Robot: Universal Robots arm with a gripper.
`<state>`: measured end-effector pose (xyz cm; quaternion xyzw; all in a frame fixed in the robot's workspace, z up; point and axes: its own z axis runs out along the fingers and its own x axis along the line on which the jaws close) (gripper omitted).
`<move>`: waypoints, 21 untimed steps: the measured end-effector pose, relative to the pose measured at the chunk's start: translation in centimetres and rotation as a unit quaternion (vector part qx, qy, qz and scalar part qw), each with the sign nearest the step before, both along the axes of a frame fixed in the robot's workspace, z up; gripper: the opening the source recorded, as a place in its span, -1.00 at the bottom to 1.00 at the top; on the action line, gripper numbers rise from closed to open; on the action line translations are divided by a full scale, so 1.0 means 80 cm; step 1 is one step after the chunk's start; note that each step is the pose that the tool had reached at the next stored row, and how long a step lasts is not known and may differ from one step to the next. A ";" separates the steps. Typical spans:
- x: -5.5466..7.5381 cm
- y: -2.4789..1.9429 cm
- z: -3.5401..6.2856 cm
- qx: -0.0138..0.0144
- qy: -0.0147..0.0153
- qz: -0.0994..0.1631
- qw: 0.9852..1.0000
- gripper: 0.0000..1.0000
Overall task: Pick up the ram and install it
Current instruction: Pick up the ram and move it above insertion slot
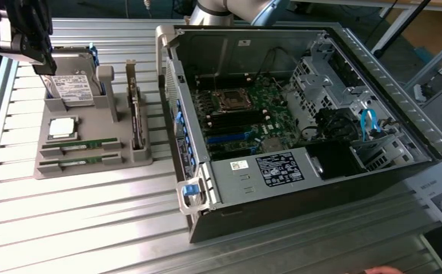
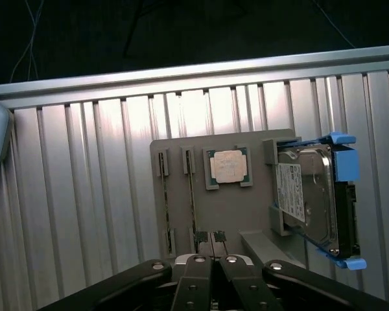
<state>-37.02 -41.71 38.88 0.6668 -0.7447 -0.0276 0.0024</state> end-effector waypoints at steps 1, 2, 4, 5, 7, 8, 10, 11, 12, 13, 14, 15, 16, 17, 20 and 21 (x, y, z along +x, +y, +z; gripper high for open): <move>0.000 0.0000 0.000 0.000 0.000 0.000 1.000 -0.80; 0.000 0.0000 0.000 0.000 0.000 0.000 1.000 -0.80; 0.000 0.0000 0.000 0.000 0.000 0.000 1.000 -0.80; 0.000 0.0000 0.000 0.000 0.000 0.000 1.000 -0.80; 0.000 0.0000 0.000 0.000 0.000 0.000 1.000 -0.80; 0.000 0.0000 0.000 0.000 0.000 0.000 1.000 -0.80; 0.000 -0.0001 0.000 0.000 0.000 0.000 1.000 -0.80; 0.000 -0.0002 0.000 0.000 0.000 0.000 1.000 -0.80; 0.000 -0.0003 0.000 0.000 0.000 0.000 1.000 -0.80; 0.000 -0.0004 0.000 0.000 0.000 0.000 1.000 -0.78; 0.000 -0.0004 0.000 0.000 0.000 0.000 1.000 -0.68; 0.000 -0.0004 0.000 0.000 0.000 0.000 1.000 -0.68; 0.000 -0.0004 0.000 0.000 0.000 0.000 1.000 -0.68; 0.000 -0.0004 0.000 0.000 0.000 0.000 1.000 -0.53; 0.000 -0.0004 0.000 0.000 0.000 0.000 1.000 -0.53; 0.000 -0.0004 0.000 0.000 0.000 0.000 1.000 -0.53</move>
